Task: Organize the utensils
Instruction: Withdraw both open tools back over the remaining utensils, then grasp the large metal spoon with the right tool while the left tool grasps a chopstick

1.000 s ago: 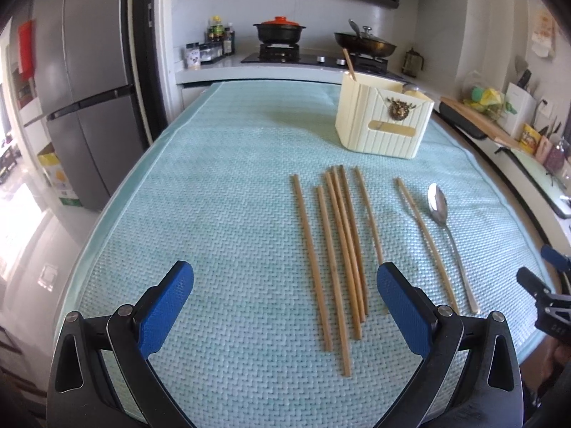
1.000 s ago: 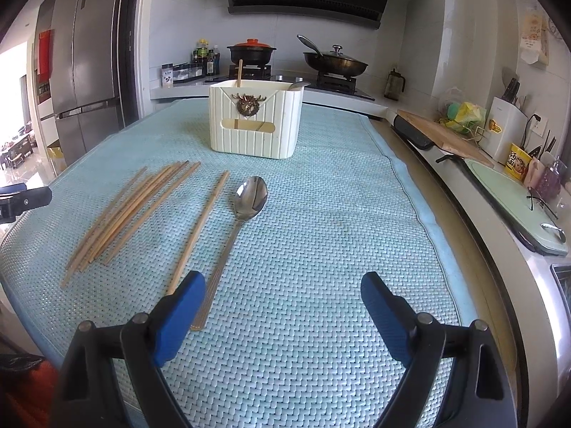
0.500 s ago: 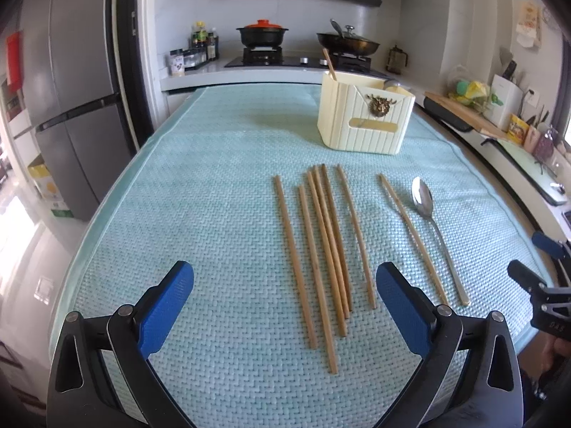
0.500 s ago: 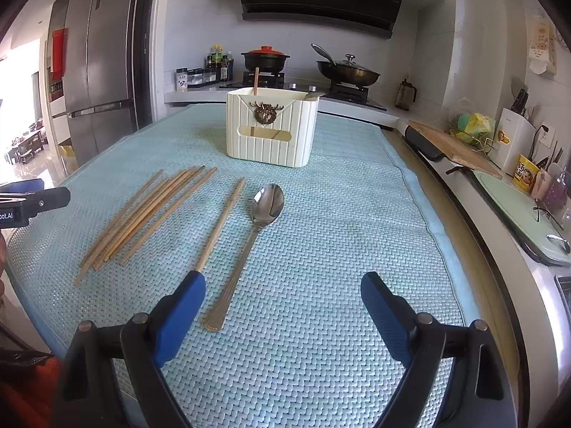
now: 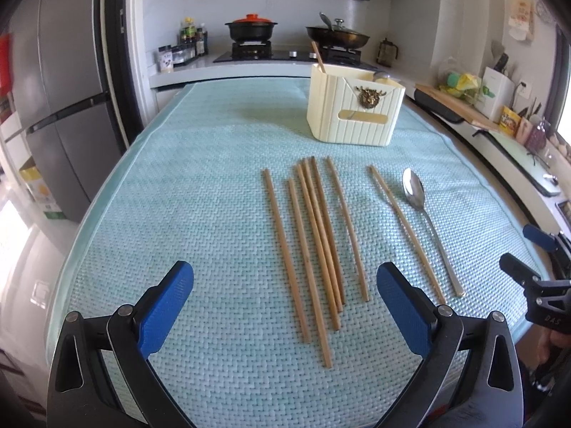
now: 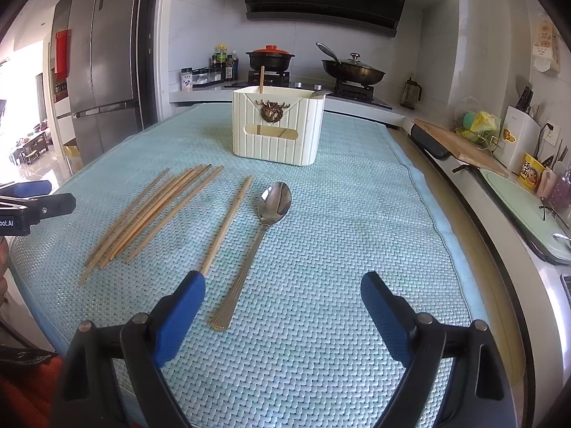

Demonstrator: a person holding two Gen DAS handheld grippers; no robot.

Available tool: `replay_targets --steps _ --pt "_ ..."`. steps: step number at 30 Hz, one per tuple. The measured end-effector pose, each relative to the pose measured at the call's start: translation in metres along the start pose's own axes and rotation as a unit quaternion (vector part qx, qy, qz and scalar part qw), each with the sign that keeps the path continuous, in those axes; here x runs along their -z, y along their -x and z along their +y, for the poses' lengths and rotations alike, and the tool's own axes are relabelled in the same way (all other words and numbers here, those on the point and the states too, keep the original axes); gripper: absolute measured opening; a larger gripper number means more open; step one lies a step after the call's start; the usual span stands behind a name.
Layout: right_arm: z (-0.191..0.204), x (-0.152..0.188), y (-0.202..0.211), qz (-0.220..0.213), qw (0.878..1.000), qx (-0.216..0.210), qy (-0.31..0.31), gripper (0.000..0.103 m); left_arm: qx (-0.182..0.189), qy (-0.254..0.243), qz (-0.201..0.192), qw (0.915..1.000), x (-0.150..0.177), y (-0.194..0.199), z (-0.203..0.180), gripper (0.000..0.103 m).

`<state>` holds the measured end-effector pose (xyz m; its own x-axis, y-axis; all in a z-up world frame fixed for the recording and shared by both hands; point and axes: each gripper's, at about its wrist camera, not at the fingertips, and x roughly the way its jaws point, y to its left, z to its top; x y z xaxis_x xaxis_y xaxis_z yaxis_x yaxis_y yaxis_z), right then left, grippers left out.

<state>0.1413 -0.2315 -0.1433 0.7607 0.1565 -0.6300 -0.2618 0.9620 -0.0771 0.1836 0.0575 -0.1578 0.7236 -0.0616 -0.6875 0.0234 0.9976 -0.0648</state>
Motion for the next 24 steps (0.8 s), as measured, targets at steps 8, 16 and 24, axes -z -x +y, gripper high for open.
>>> replay_targets --steps 8,16,24 --pt "-0.009 0.000 -0.004 0.002 1.000 -0.005 -0.025 0.091 0.008 0.061 0.016 0.9980 -0.004 -0.009 0.028 0.102" --pt "-0.009 -0.002 -0.007 0.006 0.999 -0.007 -0.031 0.091 -0.007 0.053 0.032 0.9981 -0.026 -0.044 0.039 0.102" --pt "-0.013 0.000 -0.009 0.012 0.999 0.001 -0.039 0.091 -0.032 0.021 0.054 0.9978 -0.057 -0.101 0.040 0.102"
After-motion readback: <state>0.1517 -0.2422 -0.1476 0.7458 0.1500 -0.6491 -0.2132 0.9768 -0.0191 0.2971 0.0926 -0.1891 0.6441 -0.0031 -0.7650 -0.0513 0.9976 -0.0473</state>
